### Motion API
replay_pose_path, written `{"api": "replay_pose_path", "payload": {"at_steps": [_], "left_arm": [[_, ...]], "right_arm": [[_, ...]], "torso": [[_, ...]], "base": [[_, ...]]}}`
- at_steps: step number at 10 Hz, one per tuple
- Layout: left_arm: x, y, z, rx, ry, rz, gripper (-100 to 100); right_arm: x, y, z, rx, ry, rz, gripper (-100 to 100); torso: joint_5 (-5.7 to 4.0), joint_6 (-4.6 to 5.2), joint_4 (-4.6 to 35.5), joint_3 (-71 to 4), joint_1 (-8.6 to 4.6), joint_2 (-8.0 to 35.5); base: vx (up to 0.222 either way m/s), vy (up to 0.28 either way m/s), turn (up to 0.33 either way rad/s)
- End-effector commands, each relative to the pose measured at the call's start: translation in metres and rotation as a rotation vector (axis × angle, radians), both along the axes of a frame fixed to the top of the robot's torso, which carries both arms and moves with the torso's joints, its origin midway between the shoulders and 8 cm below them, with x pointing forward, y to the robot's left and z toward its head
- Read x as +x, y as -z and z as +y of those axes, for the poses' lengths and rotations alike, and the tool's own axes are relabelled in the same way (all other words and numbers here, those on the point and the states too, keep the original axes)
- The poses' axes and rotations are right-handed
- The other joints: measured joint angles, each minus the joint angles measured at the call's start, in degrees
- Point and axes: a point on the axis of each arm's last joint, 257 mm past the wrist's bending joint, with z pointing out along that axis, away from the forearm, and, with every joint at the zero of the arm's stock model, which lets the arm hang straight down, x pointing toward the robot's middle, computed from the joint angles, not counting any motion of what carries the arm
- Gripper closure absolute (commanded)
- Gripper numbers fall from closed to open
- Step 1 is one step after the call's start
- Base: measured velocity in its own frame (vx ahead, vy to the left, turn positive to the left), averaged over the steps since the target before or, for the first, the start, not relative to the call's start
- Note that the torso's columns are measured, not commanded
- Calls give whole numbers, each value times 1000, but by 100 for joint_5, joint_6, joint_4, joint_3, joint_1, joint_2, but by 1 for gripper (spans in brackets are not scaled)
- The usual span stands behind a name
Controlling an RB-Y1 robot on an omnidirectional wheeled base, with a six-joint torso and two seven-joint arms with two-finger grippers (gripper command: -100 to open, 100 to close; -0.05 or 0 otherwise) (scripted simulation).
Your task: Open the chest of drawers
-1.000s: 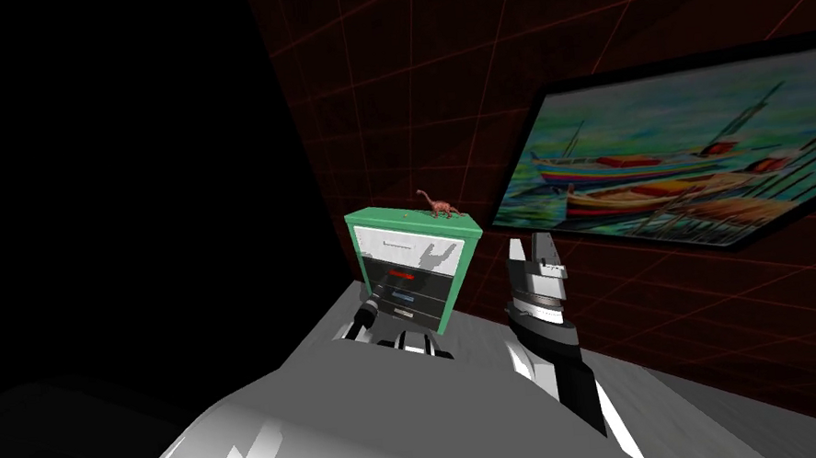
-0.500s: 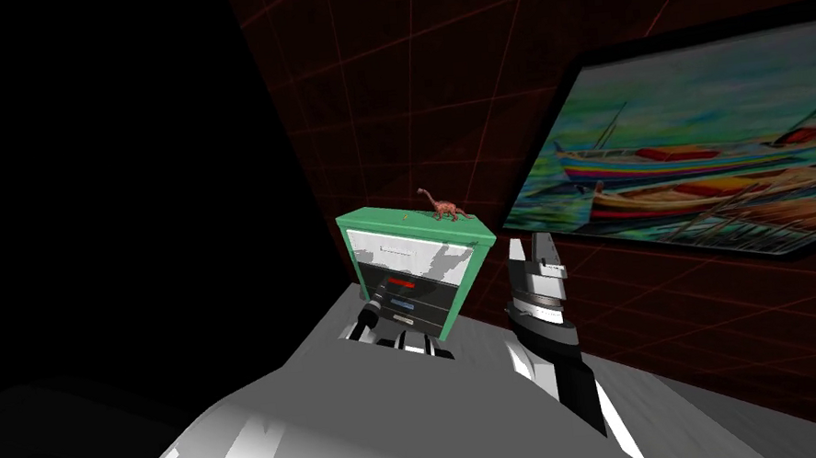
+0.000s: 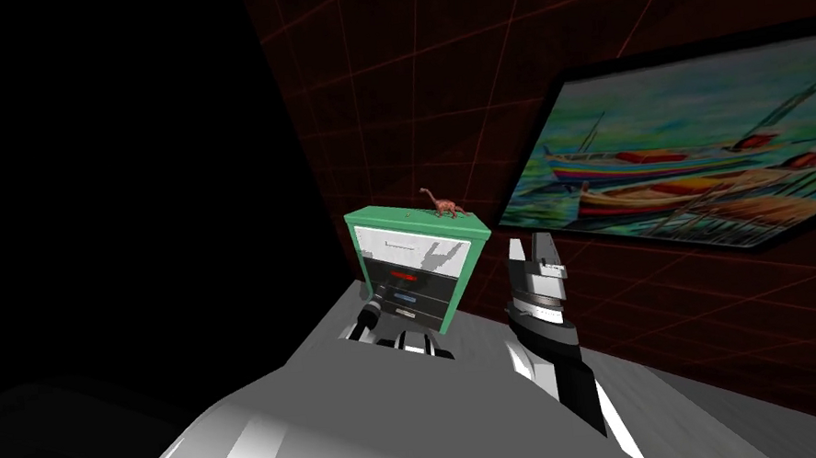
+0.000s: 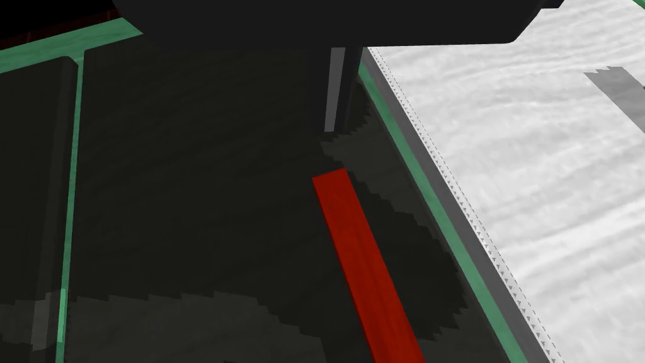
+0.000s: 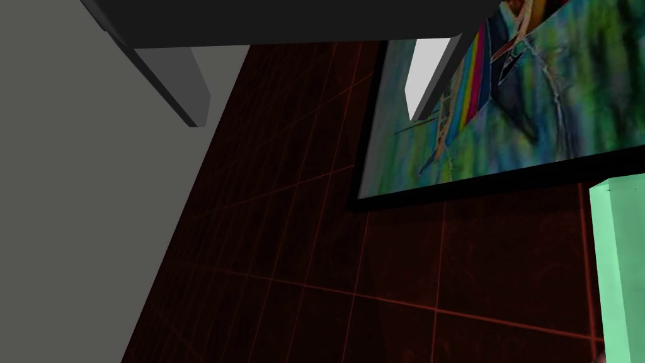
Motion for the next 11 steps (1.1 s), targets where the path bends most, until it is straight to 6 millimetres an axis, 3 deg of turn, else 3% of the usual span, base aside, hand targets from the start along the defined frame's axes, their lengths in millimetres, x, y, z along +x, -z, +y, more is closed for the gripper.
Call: {"api": "replay_pose_path", "payload": {"at_steps": [1,2,5,6,7,11], "left_arm": [[-1,-1,-1,0,1,1,100],[-2,-1,10,33,9,-1,-100],[4,-6,15,52,10,-10,-100],[6,-4,5,22,0,-3,-100],[4,-4,9,34,5,-6,-100],[36,-4,44,38,-67,-5,-100]], "right_arm": [[0,0,0,0,0,0,0],[0,0,0,0,0,0,0],[0,0,0,0,0,0,0],[0,0,0,0,0,0,0],[0,0,0,0,0,0,0],[0,0,0,0,0,0,0]], "torso": [[-2,0,-4,-8,-6,-13],[-2,0,-13,-30,-6,-52],[-1,-1,-20,-44,-3,-68],[-2,-1,-14,-30,-5,-46],[-2,0,-8,-17,-10,-26],[1,1,2,5,5,9]], "base": [[-92,4,2],[-3,-5,-8],[141,-17,-16],[183,-47,-16],[85,-25,-1],[-64,0,-178]]}}
